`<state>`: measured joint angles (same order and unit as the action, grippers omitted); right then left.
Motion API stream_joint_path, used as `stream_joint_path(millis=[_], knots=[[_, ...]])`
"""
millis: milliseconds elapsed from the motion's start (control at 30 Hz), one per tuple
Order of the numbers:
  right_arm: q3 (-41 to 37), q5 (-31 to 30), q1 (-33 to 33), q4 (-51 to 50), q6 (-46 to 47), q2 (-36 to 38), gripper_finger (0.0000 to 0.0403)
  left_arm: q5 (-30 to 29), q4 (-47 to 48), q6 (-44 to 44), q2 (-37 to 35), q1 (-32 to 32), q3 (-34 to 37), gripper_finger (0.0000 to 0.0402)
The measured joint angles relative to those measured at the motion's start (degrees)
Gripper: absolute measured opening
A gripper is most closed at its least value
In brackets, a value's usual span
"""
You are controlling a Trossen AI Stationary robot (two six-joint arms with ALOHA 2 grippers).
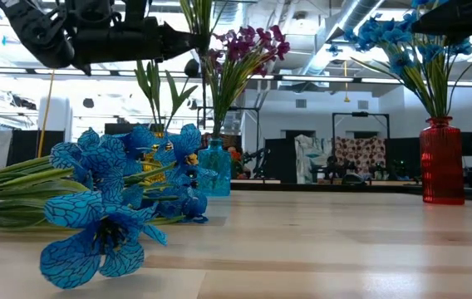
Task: Sort flowers into vase by color
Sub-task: Put the violet flower into the blue vase
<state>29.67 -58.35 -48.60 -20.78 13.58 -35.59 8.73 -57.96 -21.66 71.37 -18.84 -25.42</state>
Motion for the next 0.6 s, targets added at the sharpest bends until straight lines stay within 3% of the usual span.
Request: stream_joint_path(millis=[267, 600], knots=[[0.0, -0.04, 0.01, 0.02, 0.0, 0.0, 0.0139, 0.12, -2.24, 2.22, 0.96, -0.08, 0.19, 0.0], [0.0, -0.13, 0.01, 0.21, 0.0, 0.0, 0.0139, -1.72, -20.39, 4.46, 14.37, -0.62, 0.14, 0.0]])
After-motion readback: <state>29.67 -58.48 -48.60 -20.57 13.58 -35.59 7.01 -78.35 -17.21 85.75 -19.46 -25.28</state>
